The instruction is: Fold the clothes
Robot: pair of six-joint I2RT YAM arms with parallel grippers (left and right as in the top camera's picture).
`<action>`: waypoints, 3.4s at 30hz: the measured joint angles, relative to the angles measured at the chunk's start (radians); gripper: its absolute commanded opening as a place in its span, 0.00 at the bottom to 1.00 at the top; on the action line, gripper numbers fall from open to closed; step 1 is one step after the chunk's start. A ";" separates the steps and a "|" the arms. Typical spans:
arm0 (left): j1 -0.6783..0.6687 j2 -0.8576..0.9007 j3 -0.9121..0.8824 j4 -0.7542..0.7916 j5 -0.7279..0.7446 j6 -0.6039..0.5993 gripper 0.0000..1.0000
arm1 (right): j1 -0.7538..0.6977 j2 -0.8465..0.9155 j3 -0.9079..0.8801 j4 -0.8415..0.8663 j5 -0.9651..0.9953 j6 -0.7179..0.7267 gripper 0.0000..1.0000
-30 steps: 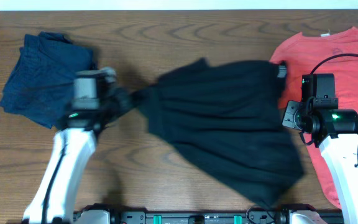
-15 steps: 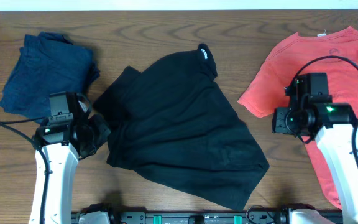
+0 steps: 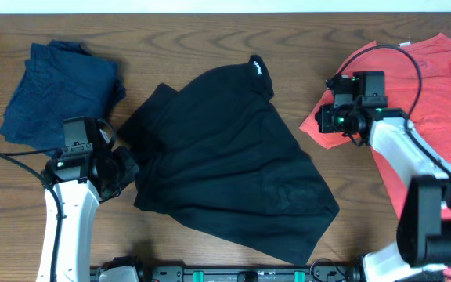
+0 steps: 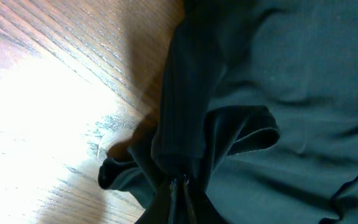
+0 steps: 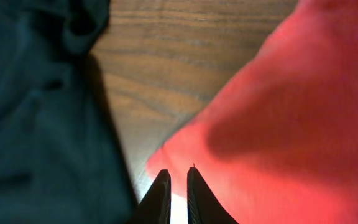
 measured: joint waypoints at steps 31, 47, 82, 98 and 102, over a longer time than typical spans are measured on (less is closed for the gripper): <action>0.000 0.000 0.000 0.000 0.000 0.000 0.06 | -0.690 0.180 0.002 0.274 0.453 0.070 0.16; 0.000 0.000 0.000 0.000 0.000 0.000 0.06 | -0.703 0.182 0.165 0.119 -0.280 0.115 0.45; 0.000 0.000 0.000 0.005 0.000 0.000 0.06 | 0.280 0.080 0.138 -0.502 0.161 -0.110 0.01; 0.000 0.000 0.000 0.014 0.000 0.000 0.06 | 0.242 0.080 0.138 -0.616 0.187 -0.069 0.48; 0.000 0.000 0.000 0.014 0.000 0.000 0.06 | 0.242 0.080 0.138 -0.621 0.183 -0.072 0.01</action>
